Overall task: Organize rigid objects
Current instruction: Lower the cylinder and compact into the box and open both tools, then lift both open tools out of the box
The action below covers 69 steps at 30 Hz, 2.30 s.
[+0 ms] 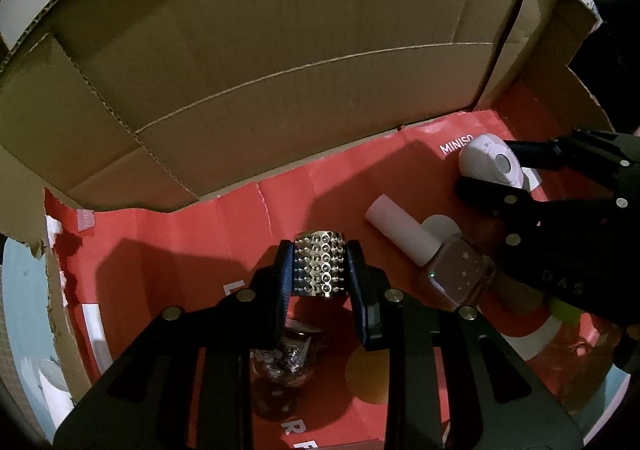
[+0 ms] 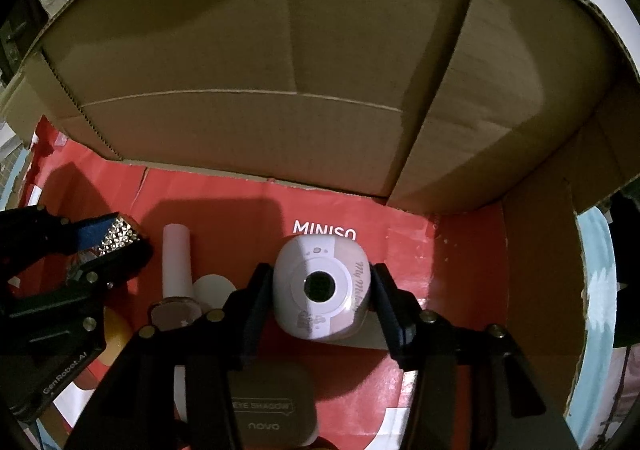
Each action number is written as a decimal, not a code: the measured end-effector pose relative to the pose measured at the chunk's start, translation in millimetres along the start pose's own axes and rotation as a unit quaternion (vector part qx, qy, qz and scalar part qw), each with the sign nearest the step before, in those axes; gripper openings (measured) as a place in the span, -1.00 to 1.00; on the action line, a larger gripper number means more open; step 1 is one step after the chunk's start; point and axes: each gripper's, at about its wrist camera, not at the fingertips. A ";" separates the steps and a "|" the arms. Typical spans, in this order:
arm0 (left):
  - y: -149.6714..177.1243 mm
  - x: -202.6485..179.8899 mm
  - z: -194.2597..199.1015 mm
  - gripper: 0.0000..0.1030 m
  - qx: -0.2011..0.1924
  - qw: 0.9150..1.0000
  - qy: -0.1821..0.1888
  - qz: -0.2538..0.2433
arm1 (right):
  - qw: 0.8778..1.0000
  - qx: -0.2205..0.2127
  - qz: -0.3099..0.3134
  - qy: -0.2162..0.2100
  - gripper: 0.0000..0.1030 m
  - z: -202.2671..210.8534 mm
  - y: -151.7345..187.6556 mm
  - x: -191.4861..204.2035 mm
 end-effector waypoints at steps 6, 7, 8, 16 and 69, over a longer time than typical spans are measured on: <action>2.5 -3.0 6.9 -0.52 -0.004 1.000 0.005 -0.001 | 1.000 0.000 0.002 -0.002 0.24 -2.3 -2.2 2.5; 3.2 -3.0 9.3 -0.52 -0.006 1.000 0.006 0.000 | 1.000 -0.002 0.003 0.000 0.24 -1.4 -2.4 3.7; 3.9 -2.6 11.5 -0.52 -0.008 1.000 0.007 0.002 | 1.000 -0.004 0.003 0.001 0.25 -0.4 -2.5 4.4; 10.2 0.6 32.3 -0.30 -0.029 0.999 0.008 0.014 | 1.000 -0.028 -0.002 0.009 0.40 19.8 -0.3 11.8; 169.2 -3.6 127.4 0.94 -0.287 0.950 -0.053 0.108 | 0.960 -0.275 -0.029 0.043 1.00 101.6 152.1 34.7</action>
Point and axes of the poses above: each gripper's, at about its wrist camera, not at the fingertips, and z roughly against the way its jaws point, x to its left, y to its underside, and after that the axes turned 5 degrees about z, right-handed
